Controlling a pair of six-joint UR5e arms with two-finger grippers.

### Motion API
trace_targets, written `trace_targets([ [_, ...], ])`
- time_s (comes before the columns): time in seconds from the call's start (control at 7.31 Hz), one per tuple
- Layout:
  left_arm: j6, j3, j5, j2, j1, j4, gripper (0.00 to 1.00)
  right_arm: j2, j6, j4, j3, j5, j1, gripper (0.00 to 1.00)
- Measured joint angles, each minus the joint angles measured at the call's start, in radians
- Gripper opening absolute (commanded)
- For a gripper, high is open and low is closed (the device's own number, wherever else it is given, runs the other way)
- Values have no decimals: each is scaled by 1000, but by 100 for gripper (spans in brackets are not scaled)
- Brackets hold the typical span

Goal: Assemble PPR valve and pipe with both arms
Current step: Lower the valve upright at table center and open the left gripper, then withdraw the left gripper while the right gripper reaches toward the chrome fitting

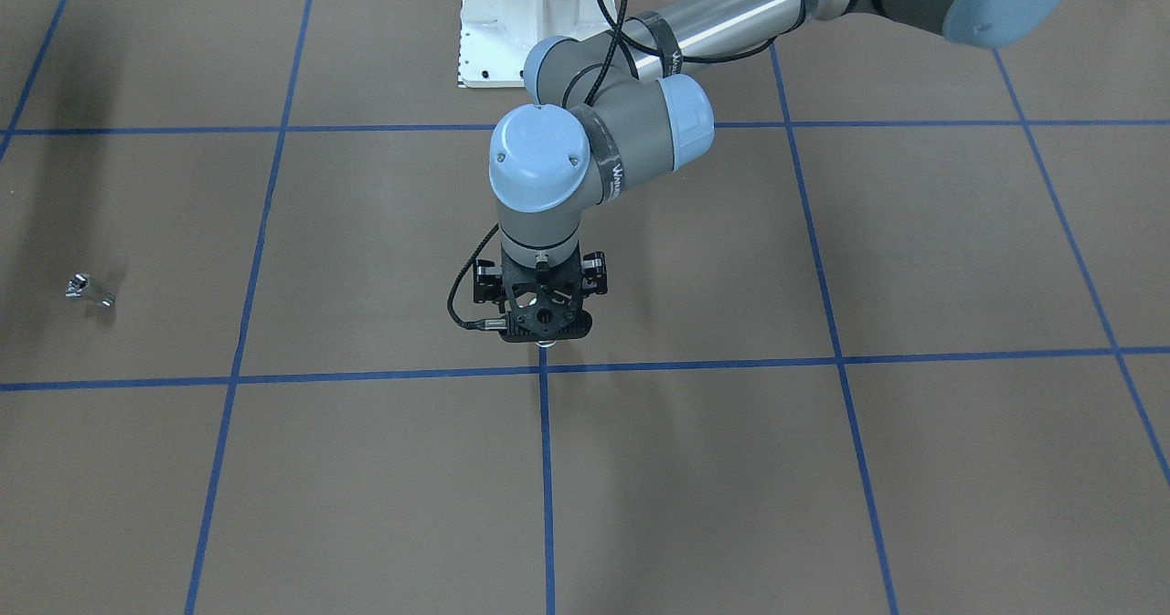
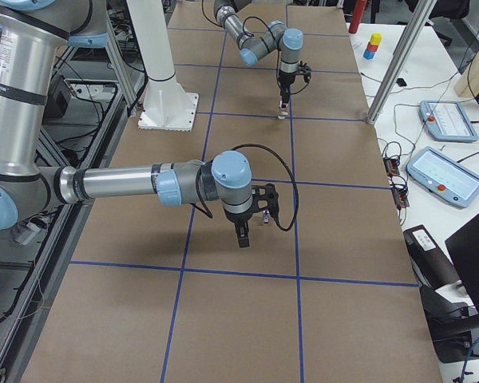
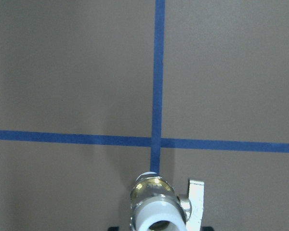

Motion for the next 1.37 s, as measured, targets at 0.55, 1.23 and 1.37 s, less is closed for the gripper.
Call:
trace_targets([
  [0.55,14,-306,-27,204,-47,16,99,2,194,184,-52,-21,-184,99],
  [1.23,101,-524,-56,420,-89,17,99,159,468,253,-177,-133,-408,94],
  [1.37,109,-539,-56,435,-90,17,99,188,493,253,-190,-149,-438,93],
])
